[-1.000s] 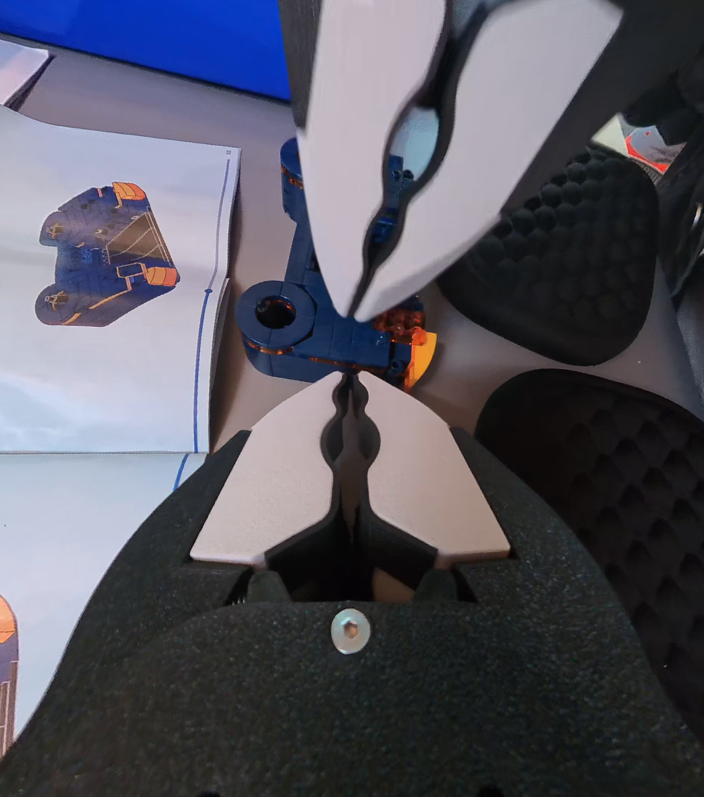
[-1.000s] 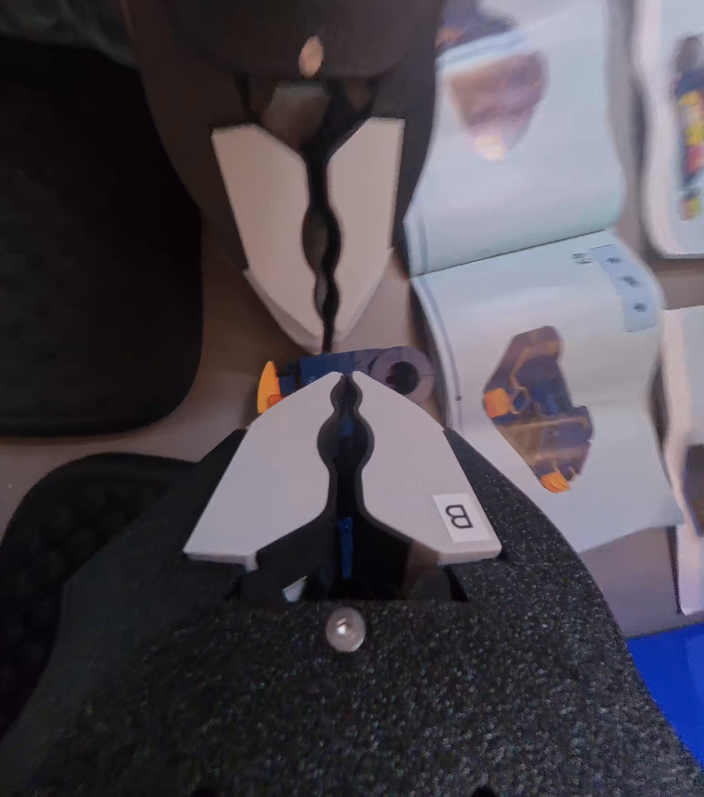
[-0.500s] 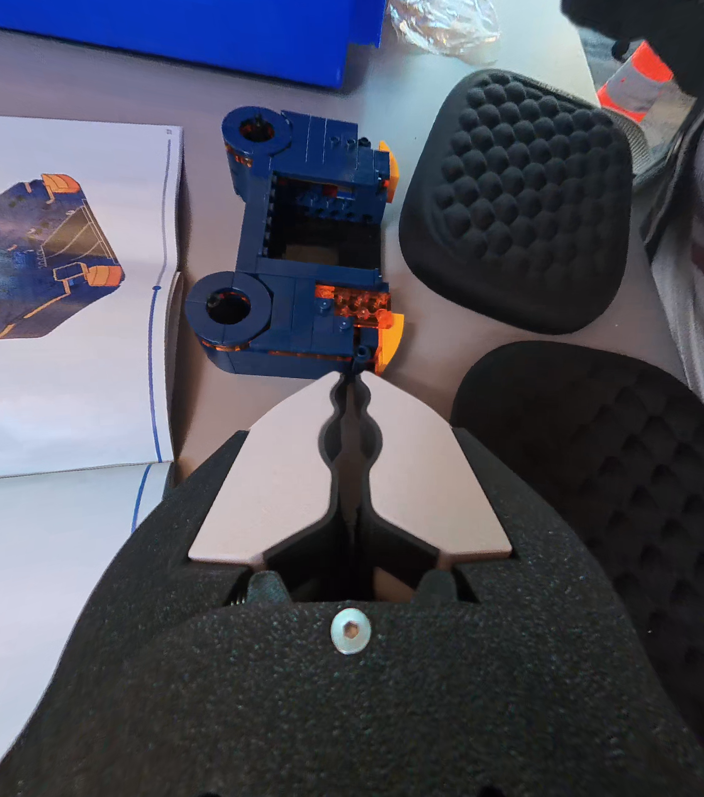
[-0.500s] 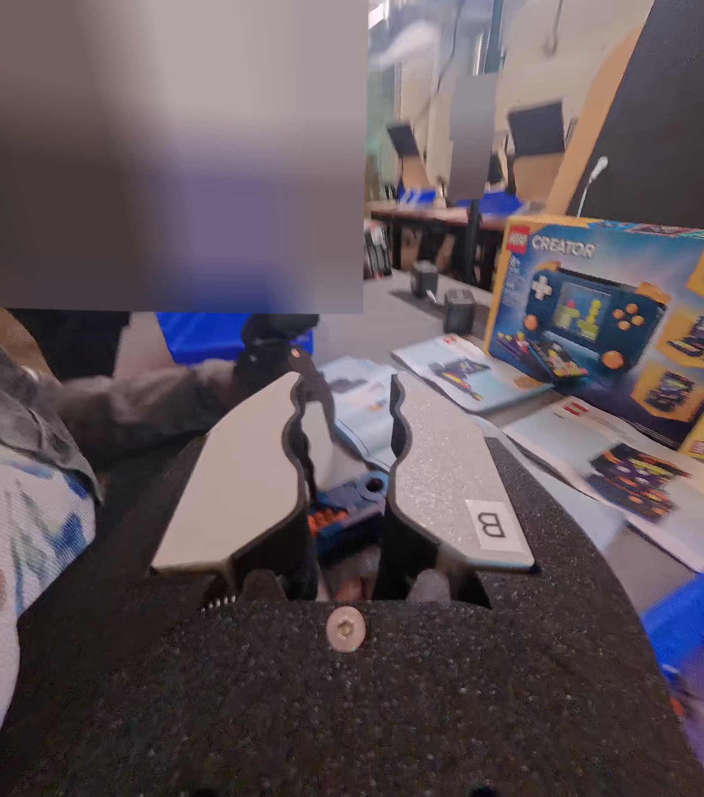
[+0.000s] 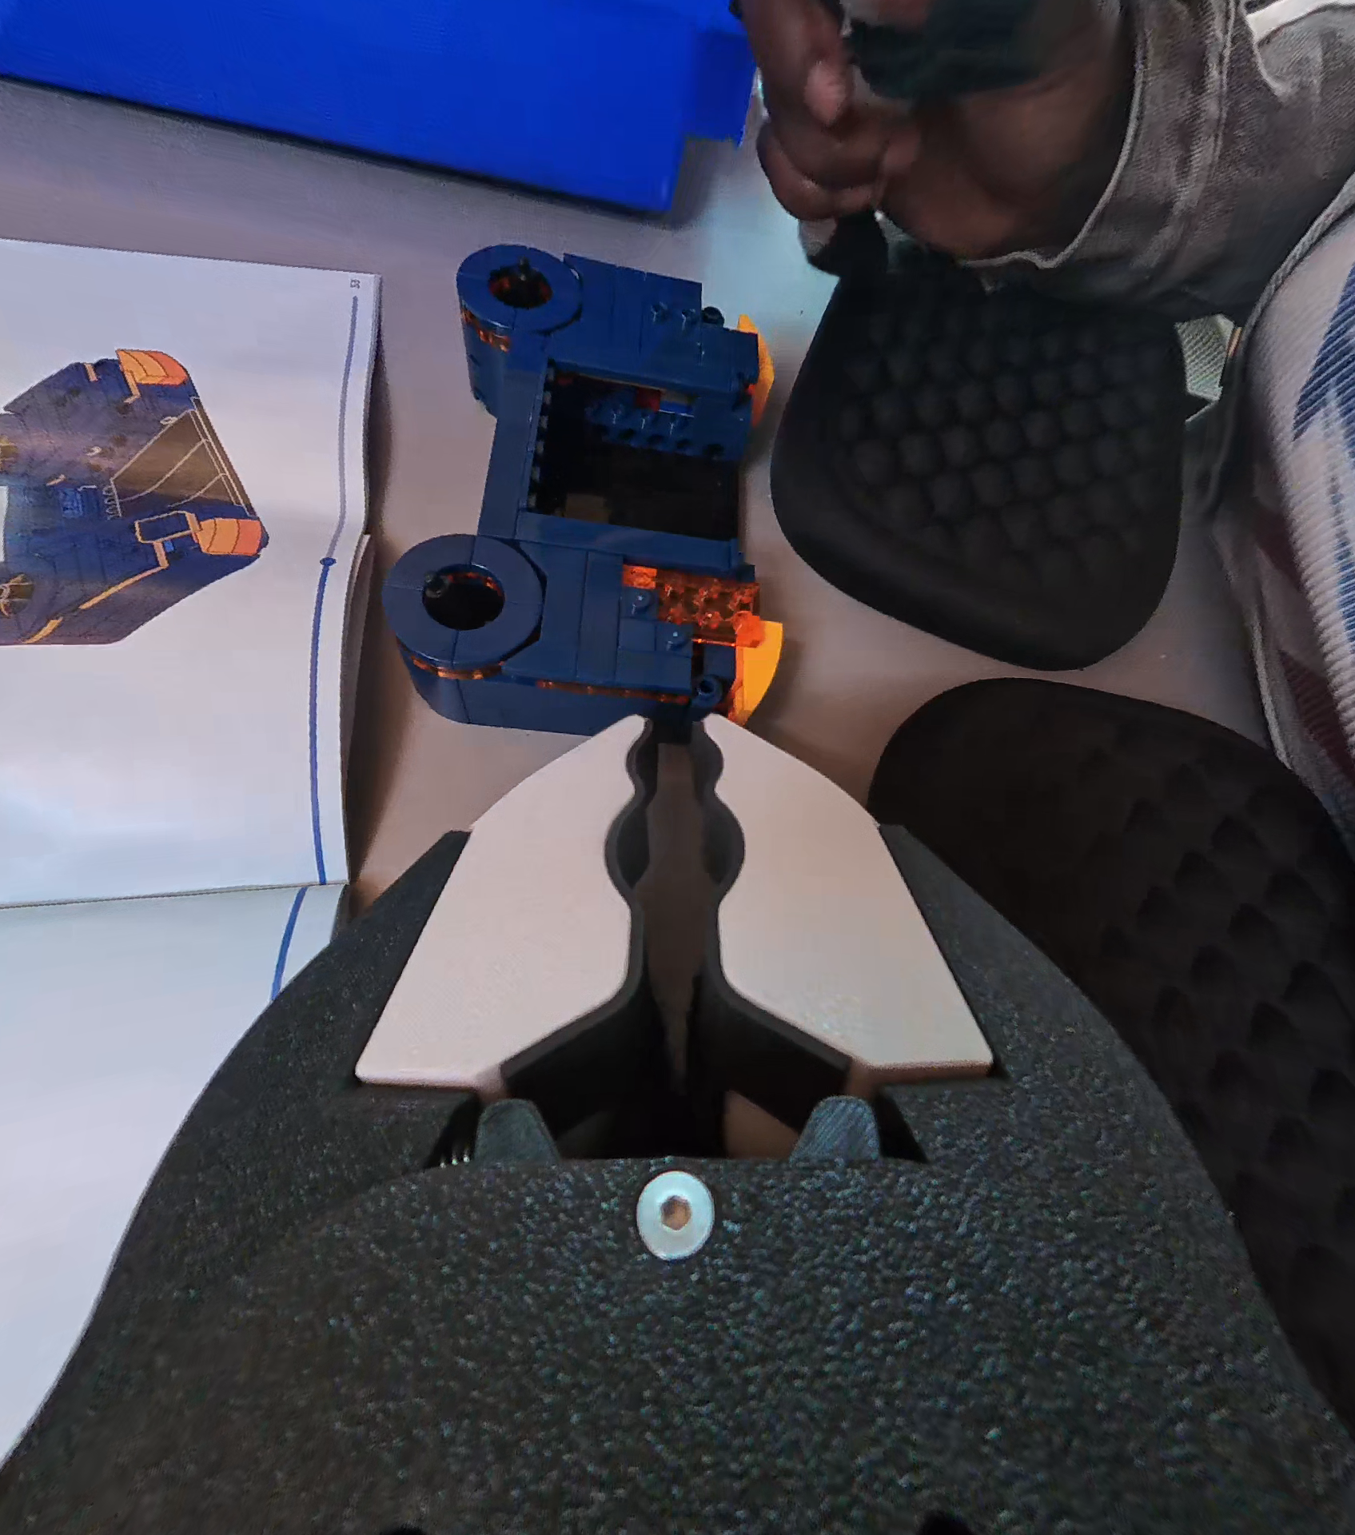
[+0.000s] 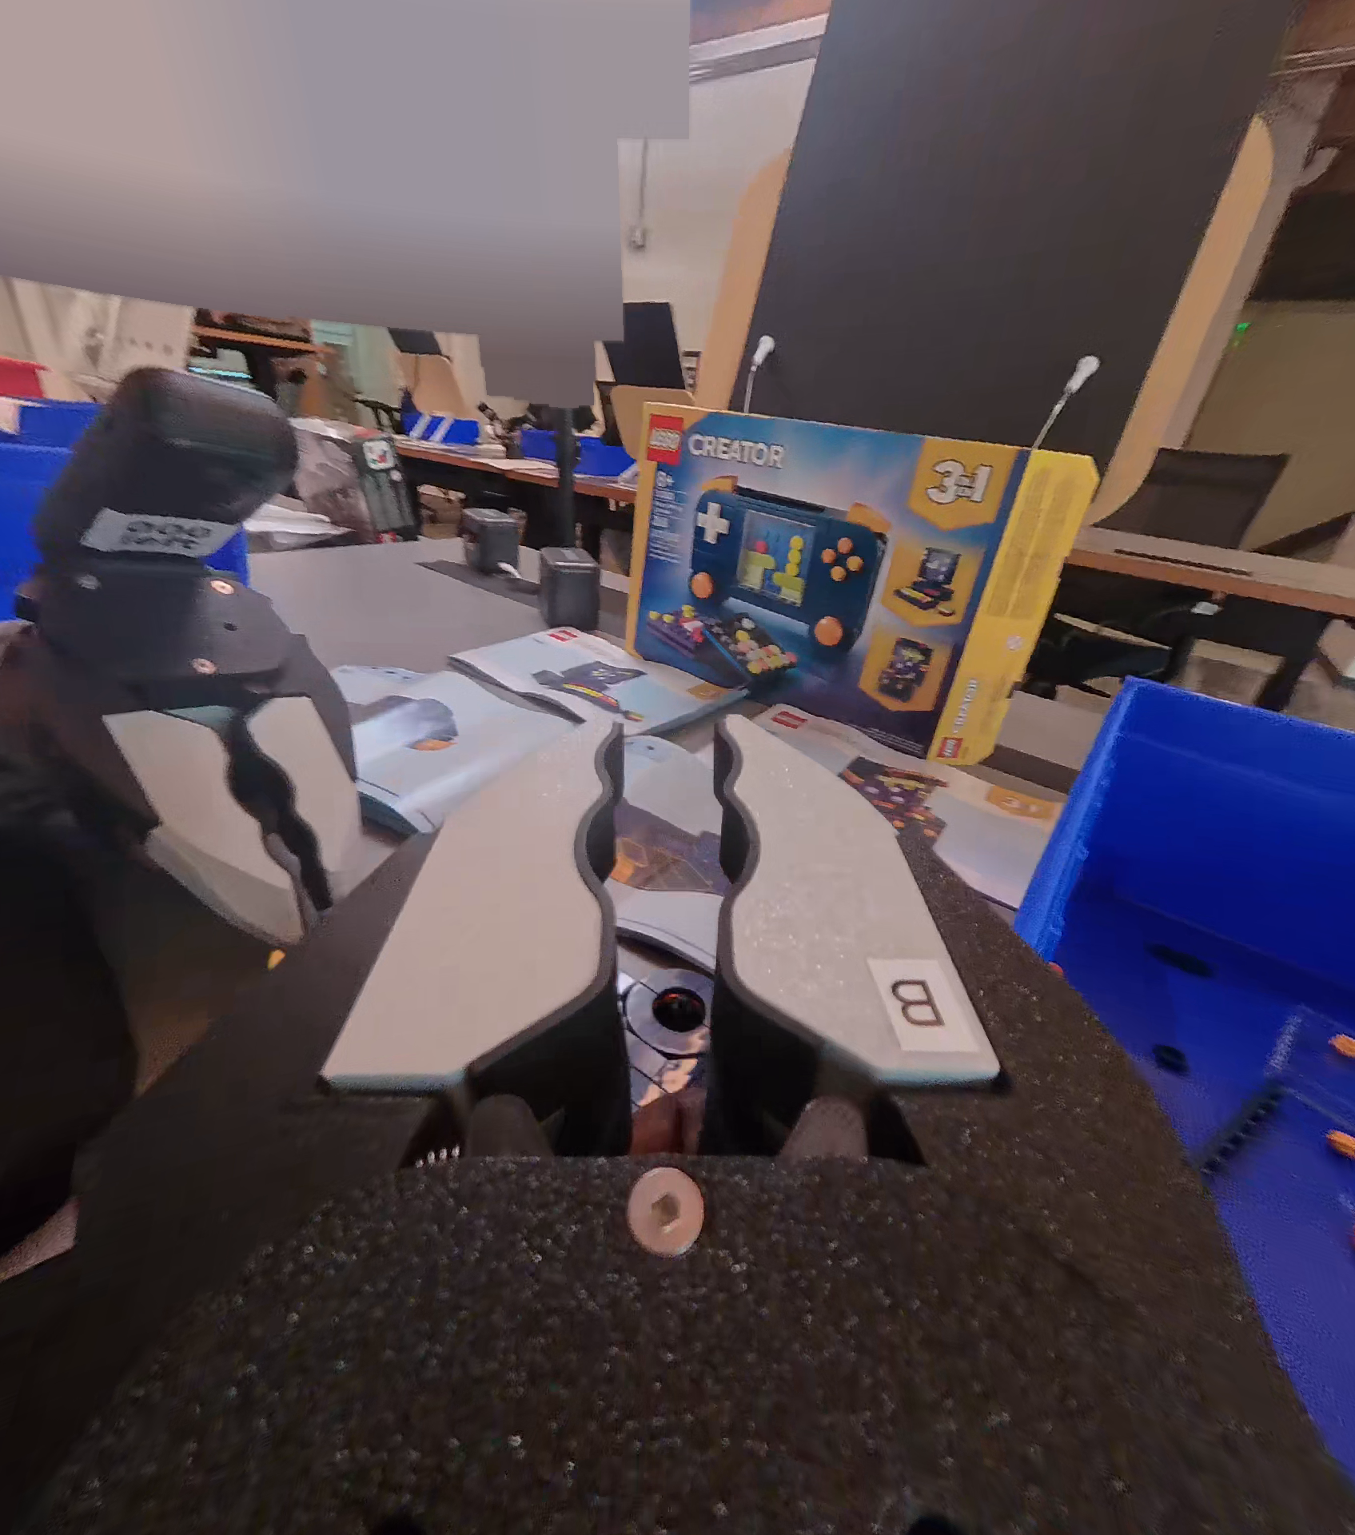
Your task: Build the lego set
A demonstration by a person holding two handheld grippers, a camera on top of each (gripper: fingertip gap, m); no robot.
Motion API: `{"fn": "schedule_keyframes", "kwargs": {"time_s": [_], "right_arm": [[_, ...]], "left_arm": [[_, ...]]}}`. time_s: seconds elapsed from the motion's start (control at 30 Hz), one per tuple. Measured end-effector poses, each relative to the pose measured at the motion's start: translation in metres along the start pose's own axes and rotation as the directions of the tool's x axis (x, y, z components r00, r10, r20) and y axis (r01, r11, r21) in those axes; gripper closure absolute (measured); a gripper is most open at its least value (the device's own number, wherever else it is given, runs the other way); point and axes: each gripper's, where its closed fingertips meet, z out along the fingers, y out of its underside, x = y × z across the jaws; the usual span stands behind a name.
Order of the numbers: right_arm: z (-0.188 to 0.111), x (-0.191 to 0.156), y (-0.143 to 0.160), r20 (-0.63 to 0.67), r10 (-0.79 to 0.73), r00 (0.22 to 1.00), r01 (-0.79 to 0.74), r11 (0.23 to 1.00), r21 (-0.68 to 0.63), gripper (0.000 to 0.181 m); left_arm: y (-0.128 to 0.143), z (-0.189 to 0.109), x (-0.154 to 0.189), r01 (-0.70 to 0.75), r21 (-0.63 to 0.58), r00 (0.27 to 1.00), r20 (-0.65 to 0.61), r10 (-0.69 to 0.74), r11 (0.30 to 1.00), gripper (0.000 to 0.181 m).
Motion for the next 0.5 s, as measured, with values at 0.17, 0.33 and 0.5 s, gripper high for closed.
{"fn": "schedule_keyframes", "kwargs": {"time_s": [0.17, 0.33, 0.5], "right_arm": [[0.000, 0.006, 0.003, -0.044, -0.028, 0.999, 0.028, 1.000, -0.007, 0.162], [0.002, 0.006, 0.007, -0.049, -0.033, 0.998, 0.032, 0.999, -0.025, 0.161], [0.004, 0.006, 0.013, -0.066, -0.067, 0.996, 0.062, 0.995, -0.079, 0.151]], "left_arm": [[0.003, 0.001, 0.002, -0.008, -0.021, 1.000, -0.002, 0.008, 1.000, 0.169], [0.005, 0.003, 0.003, -0.019, -0.046, 1.000, 0.000, 0.019, 0.999, 0.168], [0.006, 0.003, 0.004, -0.015, -0.052, 1.000, -0.006, 0.015, 0.999, 0.166]]}}
